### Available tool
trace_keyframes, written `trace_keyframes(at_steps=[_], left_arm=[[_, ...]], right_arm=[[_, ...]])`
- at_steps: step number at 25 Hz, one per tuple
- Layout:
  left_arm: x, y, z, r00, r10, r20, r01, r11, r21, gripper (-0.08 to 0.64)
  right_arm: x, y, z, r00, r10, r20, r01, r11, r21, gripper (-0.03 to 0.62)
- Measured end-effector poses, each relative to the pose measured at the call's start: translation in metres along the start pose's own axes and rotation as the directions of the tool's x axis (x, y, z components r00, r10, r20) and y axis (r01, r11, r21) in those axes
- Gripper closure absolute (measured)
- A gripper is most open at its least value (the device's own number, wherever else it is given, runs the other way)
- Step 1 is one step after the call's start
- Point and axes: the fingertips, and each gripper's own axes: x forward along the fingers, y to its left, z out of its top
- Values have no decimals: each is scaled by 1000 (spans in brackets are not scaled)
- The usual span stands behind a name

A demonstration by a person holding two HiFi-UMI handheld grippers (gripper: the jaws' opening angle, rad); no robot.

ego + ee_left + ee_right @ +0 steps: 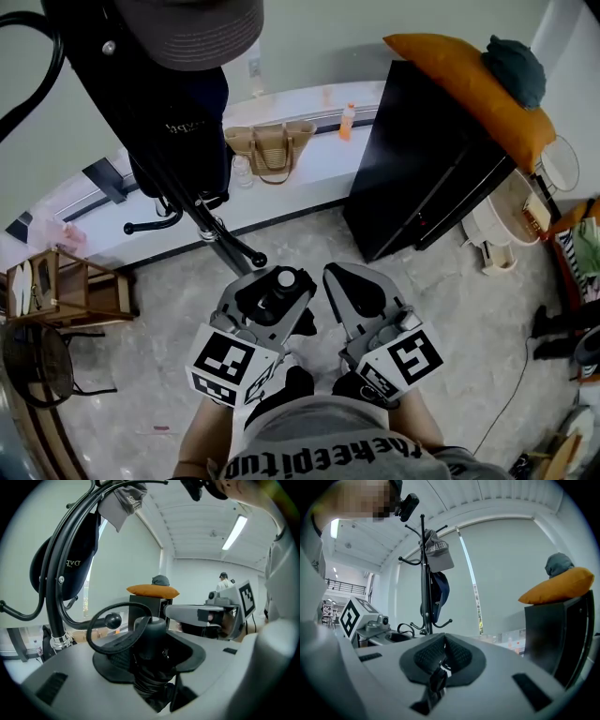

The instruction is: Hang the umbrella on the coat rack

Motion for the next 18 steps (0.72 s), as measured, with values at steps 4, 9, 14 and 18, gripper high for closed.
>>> trace_keyframes(at_steps=[4,9,14,18], left_arm=[[7,2,-2,999,-34,-7,34,999,3,350],[15,4,-5,998,-67,-16,67,998,10,350],[21,6,-6,995,-92,-24,92,996,9,350],[24,8,-4,994,-108,-20,108,994,7,350]], right_arm=[[-4,-3,-2,999,-38,-4,38,999,-5,580],[-7,-8,-1,997,-83,-6,83,997,-9,580],[-8,-9,-1,994,-111,-11,111,994,-12,580],[-8,-10,0,992,-127,-13,127,992,-12,580]])
